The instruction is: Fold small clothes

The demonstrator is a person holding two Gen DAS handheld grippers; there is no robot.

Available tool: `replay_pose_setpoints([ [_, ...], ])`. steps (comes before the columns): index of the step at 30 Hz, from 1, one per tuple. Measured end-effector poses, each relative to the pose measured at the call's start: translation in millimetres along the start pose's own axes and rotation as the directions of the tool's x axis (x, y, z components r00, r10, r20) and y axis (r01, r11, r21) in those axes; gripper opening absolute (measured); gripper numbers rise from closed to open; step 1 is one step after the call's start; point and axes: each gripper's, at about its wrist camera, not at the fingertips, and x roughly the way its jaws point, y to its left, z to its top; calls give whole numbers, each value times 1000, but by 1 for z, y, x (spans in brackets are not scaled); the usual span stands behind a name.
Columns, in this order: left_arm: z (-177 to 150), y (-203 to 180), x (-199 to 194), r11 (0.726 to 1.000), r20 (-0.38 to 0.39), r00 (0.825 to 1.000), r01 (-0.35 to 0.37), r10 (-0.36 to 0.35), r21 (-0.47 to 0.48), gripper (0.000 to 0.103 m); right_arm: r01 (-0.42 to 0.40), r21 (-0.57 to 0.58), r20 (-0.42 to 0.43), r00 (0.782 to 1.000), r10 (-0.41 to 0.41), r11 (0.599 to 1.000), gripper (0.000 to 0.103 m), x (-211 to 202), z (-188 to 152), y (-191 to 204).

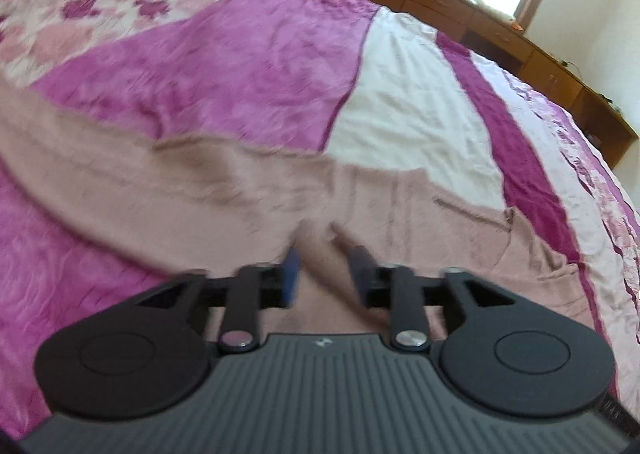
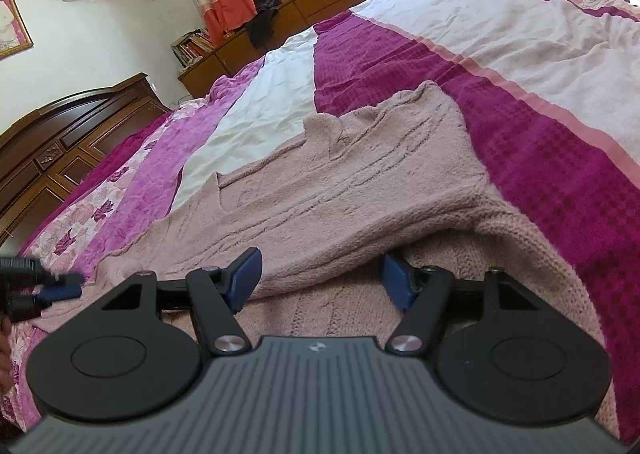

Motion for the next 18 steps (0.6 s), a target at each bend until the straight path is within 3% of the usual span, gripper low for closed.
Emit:
replay_pose_setpoints([
  [6, 12, -37, 27, 997, -35, 999, 15, -12, 76, 50, -11, -3, 5, 1000, 11, 1000, 72, -1, -1, -3],
  [11, 10, -43, 63, 997, -106, 993, -39, 45, 60, 48, -22, 16, 7, 1000, 21, 1000, 72, -3, -1, -5],
  [12, 8, -41, 66, 997, -111, 992, -54, 60, 53, 38, -25, 29, 8, 1000, 25, 999, 72, -4, 0, -6],
  [13, 6, -39, 67, 997, -108, 992, -60, 65, 46, 6, -30, 44, 8, 1000, 29, 999, 72, -4, 2, -7],
  [18, -5, -13, 37, 999, -42, 998, -40, 39, -15, 9, -73, 171, 21, 997, 70, 983, 72, -5, 12, -20],
])
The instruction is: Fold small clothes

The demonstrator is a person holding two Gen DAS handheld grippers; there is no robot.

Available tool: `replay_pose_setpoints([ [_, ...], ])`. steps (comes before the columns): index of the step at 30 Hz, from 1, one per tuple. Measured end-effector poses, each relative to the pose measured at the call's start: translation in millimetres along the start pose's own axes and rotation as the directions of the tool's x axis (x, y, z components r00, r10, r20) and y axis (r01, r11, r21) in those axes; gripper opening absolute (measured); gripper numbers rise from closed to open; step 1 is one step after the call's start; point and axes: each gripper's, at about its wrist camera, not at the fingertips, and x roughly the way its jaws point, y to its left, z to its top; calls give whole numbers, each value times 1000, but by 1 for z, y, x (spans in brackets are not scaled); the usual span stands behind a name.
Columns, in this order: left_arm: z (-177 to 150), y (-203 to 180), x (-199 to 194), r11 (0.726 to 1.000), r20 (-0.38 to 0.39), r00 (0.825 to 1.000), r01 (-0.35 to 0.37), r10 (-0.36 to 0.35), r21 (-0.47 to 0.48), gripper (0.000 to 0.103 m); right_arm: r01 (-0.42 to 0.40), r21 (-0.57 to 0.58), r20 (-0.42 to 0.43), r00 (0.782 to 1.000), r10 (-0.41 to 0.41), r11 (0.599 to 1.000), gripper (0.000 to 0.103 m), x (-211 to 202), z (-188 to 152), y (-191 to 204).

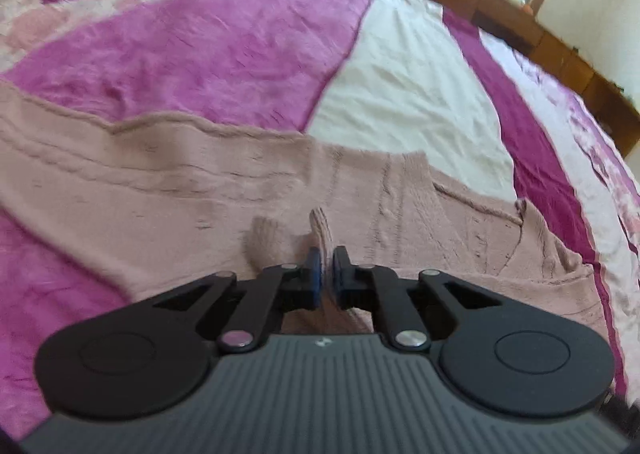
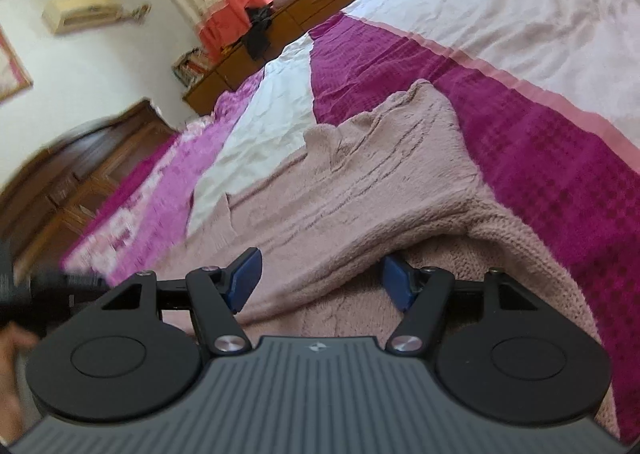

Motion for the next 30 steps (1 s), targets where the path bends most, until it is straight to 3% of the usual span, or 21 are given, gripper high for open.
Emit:
replay_pose_setpoints([
  [3, -13, 18, -21, 1000, 22, 1000, -18, 17, 6, 9, -15, 68, 18, 1000, 14, 998, 72, -1, 5, -6],
  [8, -38, 45, -32, 1000, -50, 999, -10, 10, -10, 12, -8, 128, 67, 998, -1, 992, 72, -9, 10, -9],
  [11, -43, 52, -41, 1000, -46, 999, -3, 2, -6, 12, 14, 136, 86, 996, -26, 991, 72, -19, 13, -11],
  [14, -37, 52, -49, 1000, -22, 1000, -13, 14, 22, 12, 56, 106, 61, 996, -63, 993, 72, -29, 16, -11],
  [18, -22, 51, -53, 999, 36, 999, -12, 10, 52, 40, 111, 21, 18, 994, -111, 994, 72, -46, 22, 1],
  [24, -4, 45, -26, 993, 19, 1000, -21, 19, 112, 41, 168, -133, 55, 985, -162, 977, 72, -45, 48, 21],
  [30, 0, 49, 5, 995, -16, 999, -37, 38, 93, 41, 286, -189, 60, 958, -280, 939, 72, 27, 87, 12],
])
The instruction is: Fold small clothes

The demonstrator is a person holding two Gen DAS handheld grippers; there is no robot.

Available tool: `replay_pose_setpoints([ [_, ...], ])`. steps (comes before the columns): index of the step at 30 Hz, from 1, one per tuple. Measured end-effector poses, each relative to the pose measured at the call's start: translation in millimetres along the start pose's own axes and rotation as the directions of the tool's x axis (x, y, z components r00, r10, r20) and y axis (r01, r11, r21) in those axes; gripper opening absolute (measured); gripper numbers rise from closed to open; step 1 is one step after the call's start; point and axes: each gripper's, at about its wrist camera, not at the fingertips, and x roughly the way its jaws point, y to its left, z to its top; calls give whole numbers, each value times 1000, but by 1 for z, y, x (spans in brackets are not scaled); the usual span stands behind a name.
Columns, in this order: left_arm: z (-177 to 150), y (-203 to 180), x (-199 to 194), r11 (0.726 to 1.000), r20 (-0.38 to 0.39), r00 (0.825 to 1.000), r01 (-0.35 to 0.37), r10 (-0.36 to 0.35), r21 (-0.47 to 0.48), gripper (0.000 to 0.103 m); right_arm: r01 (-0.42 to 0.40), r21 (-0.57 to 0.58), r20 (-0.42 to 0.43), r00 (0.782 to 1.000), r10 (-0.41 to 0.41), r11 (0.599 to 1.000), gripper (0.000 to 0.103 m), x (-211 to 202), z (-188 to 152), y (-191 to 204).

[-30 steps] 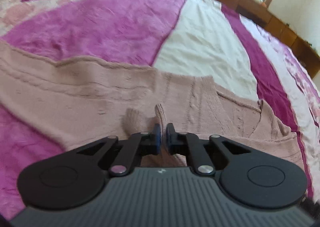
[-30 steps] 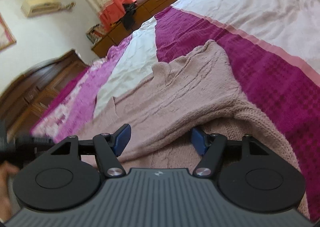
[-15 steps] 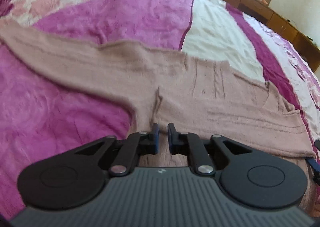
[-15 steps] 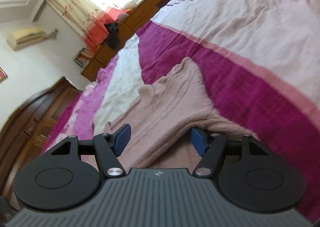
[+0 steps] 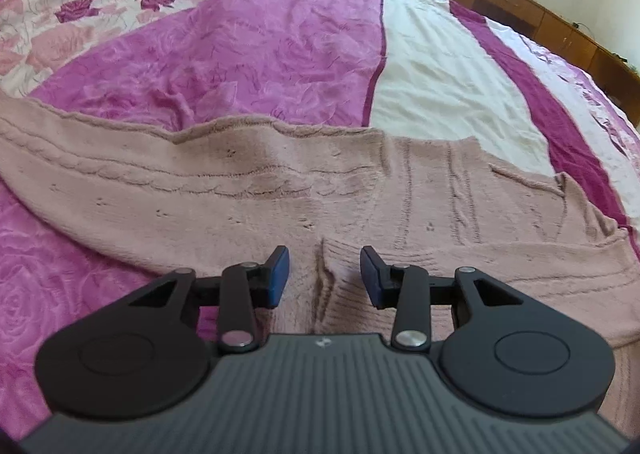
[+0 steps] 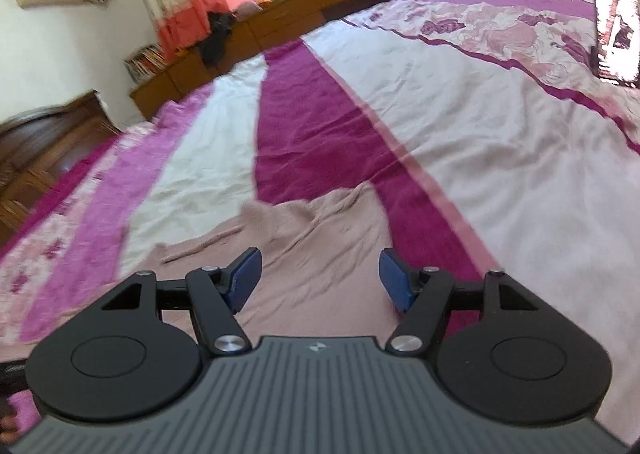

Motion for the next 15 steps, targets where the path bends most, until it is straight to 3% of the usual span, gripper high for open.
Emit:
replay_pose_setpoints([
  [3, 0, 1, 5, 1000, 5, 1000, 12, -12, -3, 41, 71, -20, -30, 997, -71, 997, 72, 41, 10, 0],
  [9, -5, -6, 6, 996, 11, 998, 68, -69, 55, 40, 76, -70, -34, 996, -79, 995, 71, 75, 6, 2],
  [11, -10, -12, 5, 993, 20, 998, 60, -62, 101, 37, 77, -98, -18, 997, -79, 992, 55, 75, 2, 3],
  [12, -13, -16, 5, 990, 28, 998, 56, -61, 127, 16, 73, -103, -14, 997, -75, 992, 36, 75, 0, 2],
  [13, -14, -19, 5, 987, 28, 997, 72, -76, 142, 11, 63, -97, -9, 998, -64, 993, 24, 74, -1, 1],
  [15, -15, -24, 1, 984, 55, 994, 85, -94, 154, 11, 42, -93, 34, 999, -39, 995, 13, 66, -1, -1],
])
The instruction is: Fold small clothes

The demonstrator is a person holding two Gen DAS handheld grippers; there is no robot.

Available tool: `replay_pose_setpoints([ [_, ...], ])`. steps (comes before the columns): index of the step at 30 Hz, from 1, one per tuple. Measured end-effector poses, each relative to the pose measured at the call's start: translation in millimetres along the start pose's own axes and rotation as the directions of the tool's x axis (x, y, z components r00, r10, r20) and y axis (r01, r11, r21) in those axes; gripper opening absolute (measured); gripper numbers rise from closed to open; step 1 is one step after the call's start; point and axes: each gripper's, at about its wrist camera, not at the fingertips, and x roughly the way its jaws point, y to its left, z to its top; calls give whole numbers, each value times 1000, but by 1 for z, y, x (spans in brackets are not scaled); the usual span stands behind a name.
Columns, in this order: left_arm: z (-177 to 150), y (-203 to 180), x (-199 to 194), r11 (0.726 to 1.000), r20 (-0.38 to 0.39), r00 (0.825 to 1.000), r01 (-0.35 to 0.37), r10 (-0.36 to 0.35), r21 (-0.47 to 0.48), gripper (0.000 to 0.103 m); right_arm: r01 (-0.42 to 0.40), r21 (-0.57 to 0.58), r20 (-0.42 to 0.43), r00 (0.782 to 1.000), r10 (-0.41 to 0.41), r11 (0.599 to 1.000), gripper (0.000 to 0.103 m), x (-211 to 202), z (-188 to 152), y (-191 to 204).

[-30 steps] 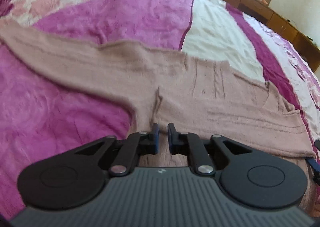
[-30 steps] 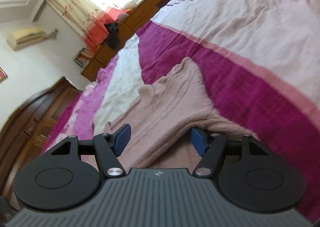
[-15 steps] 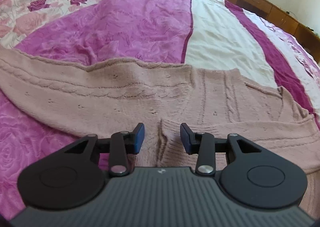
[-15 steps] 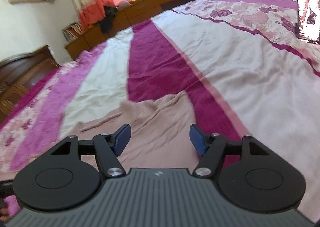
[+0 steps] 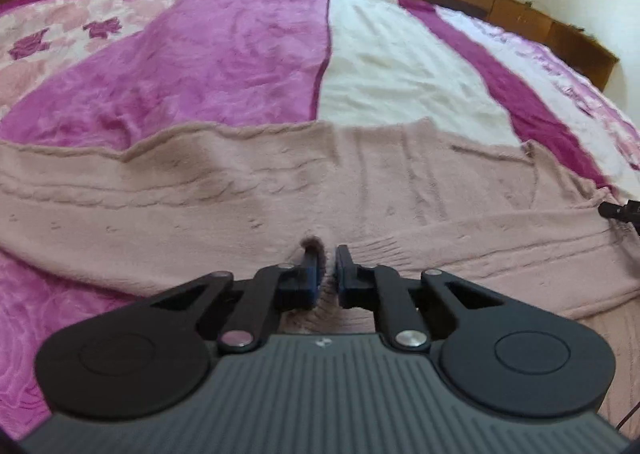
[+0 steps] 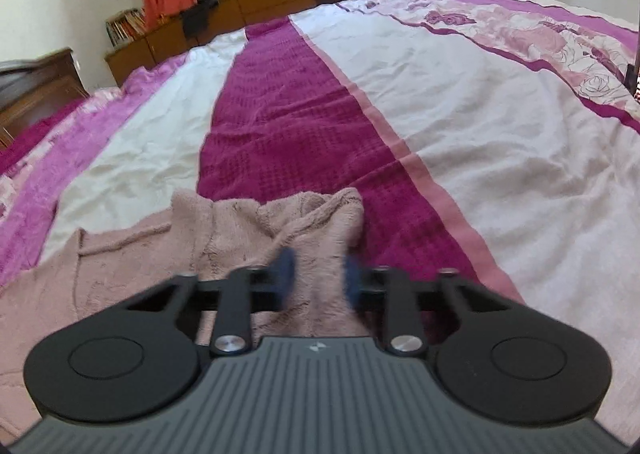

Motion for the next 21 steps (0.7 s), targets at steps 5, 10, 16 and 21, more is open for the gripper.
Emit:
replay_pose_setpoints([
  [5, 21, -17, -15, 999, 154, 988, 8, -15, 49, 10, 46, -9, 188, 981, -44, 999, 11, -27, 3, -1],
  [10, 37, -25, 9, 999, 156, 988, -15, 7, 49, 11, 105, 20, 146, 983, -107, 994, 11, -11, 3, -8],
  [16, 20, -18, 59, 996, 6, 998, -69, 69, 49, 17, 102, 114, 38, 994, -107, 988, 13, 10, -3, -28],
  [21, 19, -13, 55, 996, 13, 996, -83, 83, 27, 32, 90, 93, 20, 996, -92, 992, 28, 14, -6, -25],
])
